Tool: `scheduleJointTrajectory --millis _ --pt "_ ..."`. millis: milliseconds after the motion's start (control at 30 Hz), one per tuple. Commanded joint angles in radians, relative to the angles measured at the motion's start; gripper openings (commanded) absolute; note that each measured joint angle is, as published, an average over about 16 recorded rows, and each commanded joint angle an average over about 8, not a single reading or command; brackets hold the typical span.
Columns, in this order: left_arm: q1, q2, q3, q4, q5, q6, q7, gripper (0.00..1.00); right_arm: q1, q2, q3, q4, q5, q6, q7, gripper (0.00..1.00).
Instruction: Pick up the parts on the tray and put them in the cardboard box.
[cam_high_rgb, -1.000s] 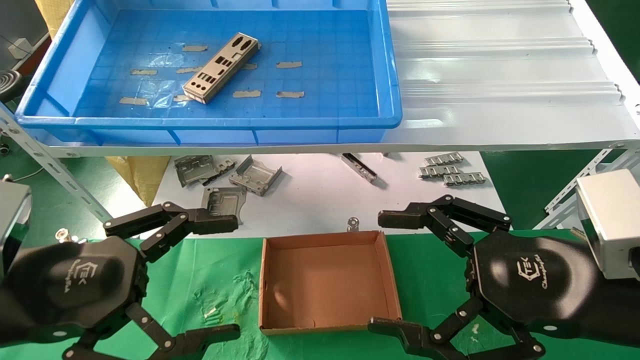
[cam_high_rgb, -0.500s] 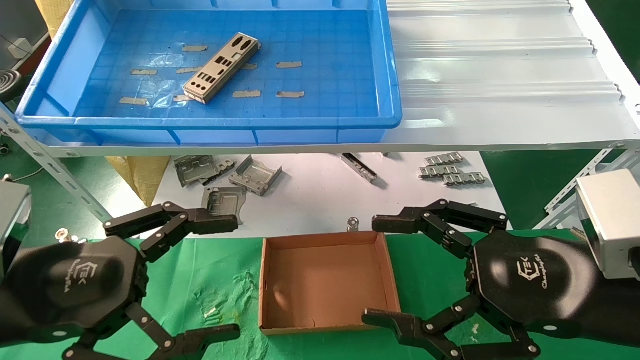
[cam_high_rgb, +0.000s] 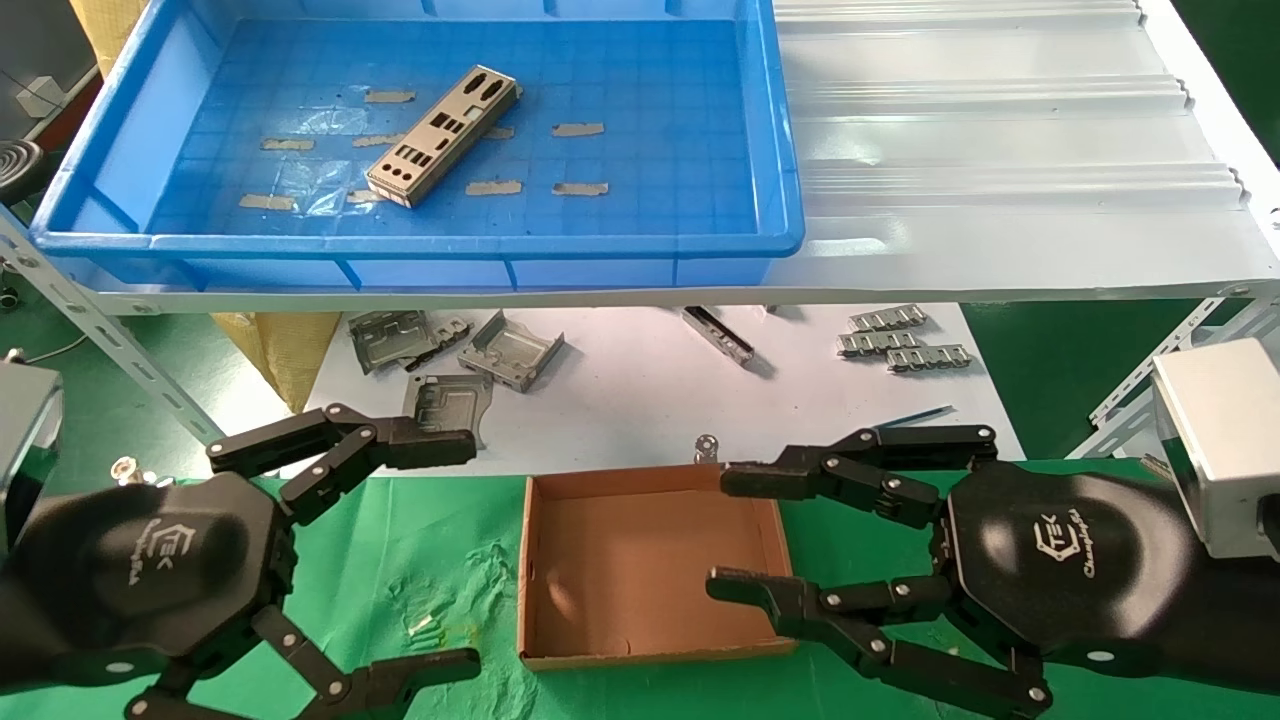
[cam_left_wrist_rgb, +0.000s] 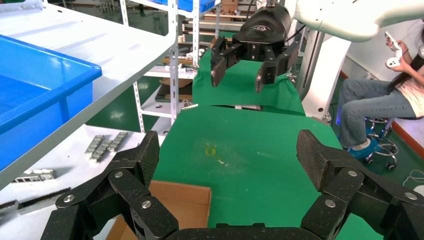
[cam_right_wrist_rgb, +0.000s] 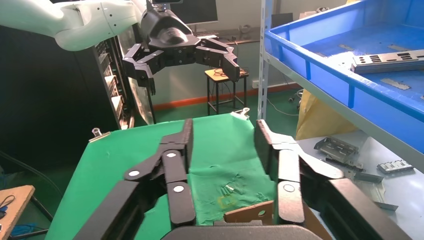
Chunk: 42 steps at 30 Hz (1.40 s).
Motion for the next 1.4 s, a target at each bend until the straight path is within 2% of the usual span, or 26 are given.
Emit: scheduleJointTrajectory --millis 33,1400 --pt "0.000 0.000 0.000 0.000 0.000 0.000 0.000 1.00 0.000 0.000 0.000 0.000 0.000 0.000 0.000 0.00" --pt "0.000 0.000 0.000 0.000 0.000 0.000 0.000 1.00 0.000 0.000 0.000 0.000 0.000 0.000 0.000 0.00"
